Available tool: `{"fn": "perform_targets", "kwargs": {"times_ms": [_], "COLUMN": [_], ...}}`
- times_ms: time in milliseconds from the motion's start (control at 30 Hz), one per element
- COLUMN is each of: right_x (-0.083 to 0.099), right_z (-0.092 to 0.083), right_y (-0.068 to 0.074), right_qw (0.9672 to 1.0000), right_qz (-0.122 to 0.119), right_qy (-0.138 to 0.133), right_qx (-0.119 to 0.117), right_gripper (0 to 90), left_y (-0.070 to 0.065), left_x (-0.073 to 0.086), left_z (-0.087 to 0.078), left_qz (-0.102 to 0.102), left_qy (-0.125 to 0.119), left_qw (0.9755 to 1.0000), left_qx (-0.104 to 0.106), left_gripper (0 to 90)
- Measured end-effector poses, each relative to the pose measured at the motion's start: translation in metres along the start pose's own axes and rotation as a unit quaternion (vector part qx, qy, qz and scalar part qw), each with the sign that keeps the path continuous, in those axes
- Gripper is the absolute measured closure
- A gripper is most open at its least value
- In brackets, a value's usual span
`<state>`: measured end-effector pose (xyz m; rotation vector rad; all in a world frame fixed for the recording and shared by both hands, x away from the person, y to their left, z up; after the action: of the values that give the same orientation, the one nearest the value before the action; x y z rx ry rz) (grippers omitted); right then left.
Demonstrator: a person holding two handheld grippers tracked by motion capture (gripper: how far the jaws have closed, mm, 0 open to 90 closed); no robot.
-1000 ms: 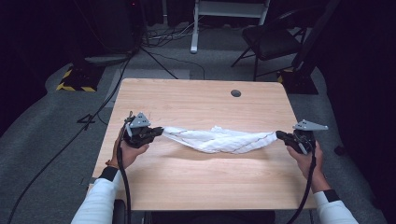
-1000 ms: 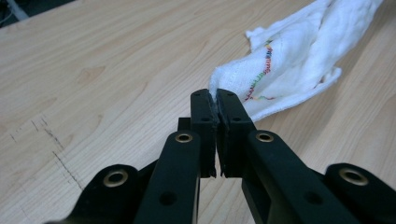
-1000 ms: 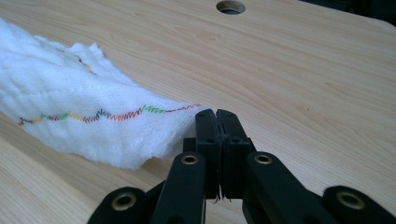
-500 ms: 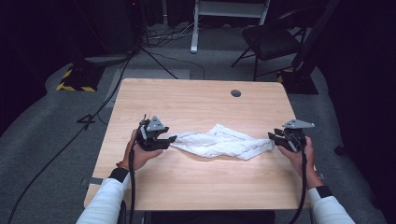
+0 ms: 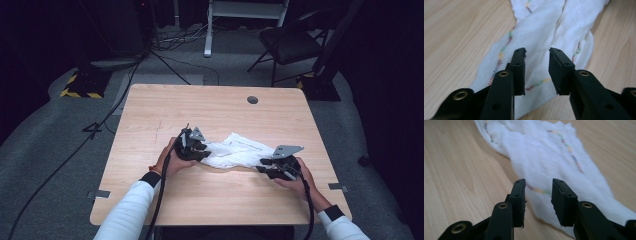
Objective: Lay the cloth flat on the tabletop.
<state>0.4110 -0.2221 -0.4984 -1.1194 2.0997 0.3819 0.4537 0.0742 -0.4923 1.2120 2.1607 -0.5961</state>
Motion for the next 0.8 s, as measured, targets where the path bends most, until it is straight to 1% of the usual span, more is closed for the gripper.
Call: {"fn": "perform_targets", "kwargs": {"times_ms": [33,100,167,200,233,267,333,367,433,467,500,533,567,600,667,700,767,800], "right_x": [0.0,0.0,0.002,0.003,0.004,0.005,0.006,0.008,0.009,0.009,0.009,0.009,0.009,0.01,0.012,0.012,0.015,0.016], "right_z": [0.0,0.008,0.013,0.015,0.017,0.018,0.02,0.021,0.022,0.021,0.021,0.021,0.021,0.021,0.018,0.018,0.013,0.011], "right_y": [0.0,0.002,0.001,0.0,-0.001,-0.002,-0.004,-0.006,-0.007,-0.007,-0.007,-0.007,-0.008,-0.009,-0.013,-0.013,-0.016,-0.018], "right_qw": [1.0,1.0,0.9999,0.9997,0.9996,0.9995,0.9993,0.9993,0.999,0.9987,0.9987,0.9985,0.9983,0.9982,0.9979,0.9979,0.9978,0.9977], "right_qz": [0.0,0.0,-0.005,-0.005,-0.005,-0.004,0.0,0.006,0.003,-0.001,-0.001,-0.006,-0.009,-0.007,0.004,0.004,0.015,0.016], "right_qy": [0.0,0.002,0.012,0.017,0.022,0.024,0.025,0.024,0.021,0.022,0.022,0.023,0.024,0.025,0.029,0.029,0.029,0.028], "right_qx": [0.0,-0.005,0.004,0.013,0.018,0.022,0.026,0.03,0.038,0.045,0.045,0.049,0.053,0.054,0.057,0.057,0.057,0.059], "right_gripper": [62.7,61.4,61.5,62.2,63.9,64.0,65.0,70.0,77.4,80.2,80.2,82.4,83.8,84.3,85.2,85.2,85.5,85.6], "left_y": [0.0,0.002,0.003,0.003,0.003,0.003,0.003,0.003,0.002,0.002,0.002,0.0,0.0,-0.002,-0.008,-0.011,-0.018,-0.022], "left_x": [0.001,0.005,0.007,0.007,0.009,0.012,0.013,0.013,0.013,0.013,0.014,0.014,0.015,0.015,0.016,0.016,0.017,0.017], "left_z": [0.001,0.007,0.011,0.011,0.014,0.019,0.021,0.021,0.021,0.021,0.02,0.02,0.02,0.02,0.02,0.02,0.02,0.021], "left_qz": [0.0,-0.001,-0.003,-0.003,0.0,-0.004,-0.002,-0.003,0.001,0.001,0.008,0.008,0.013,0.014,0.013,0.016,0.025,0.028], "left_qy": [0.002,0.011,0.019,0.019,0.024,0.042,0.044,0.044,0.042,0.042,0.043,0.042,0.045,0.047,0.046,0.046,0.05,0.05], "left_qw": [1.0,0.9999,0.9998,0.9998,0.9997,0.9991,0.999,0.999,0.9991,0.9991,0.999,0.999,0.9988,0.9986,0.9982,0.998,0.9974,0.9972], "left_qx": [0.003,0.004,0.007,0.007,0.007,0.008,0.008,0.007,0.006,0.006,0.006,0.01,0.015,0.02,0.037,0.04,0.046,0.049], "left_gripper": [67.2,70.5,73.2,73.7,74.4,74.5,74.6,74.9,76.9,79.1,79.1,81.4,83.3,83.9,83.5,83.5,82.4,82.3]}}
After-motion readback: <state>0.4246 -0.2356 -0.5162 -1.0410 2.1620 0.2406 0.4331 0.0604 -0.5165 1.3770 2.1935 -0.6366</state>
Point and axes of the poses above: each handheld gripper's, and its own axes: z roughly forward along the jaws, x roughly out of its underside, y roughly to its left, the point moved 4 cm from there along z, roughly forward along the jaws, and after that the axes turned 3 degrees about x, right-handed, at the moved point
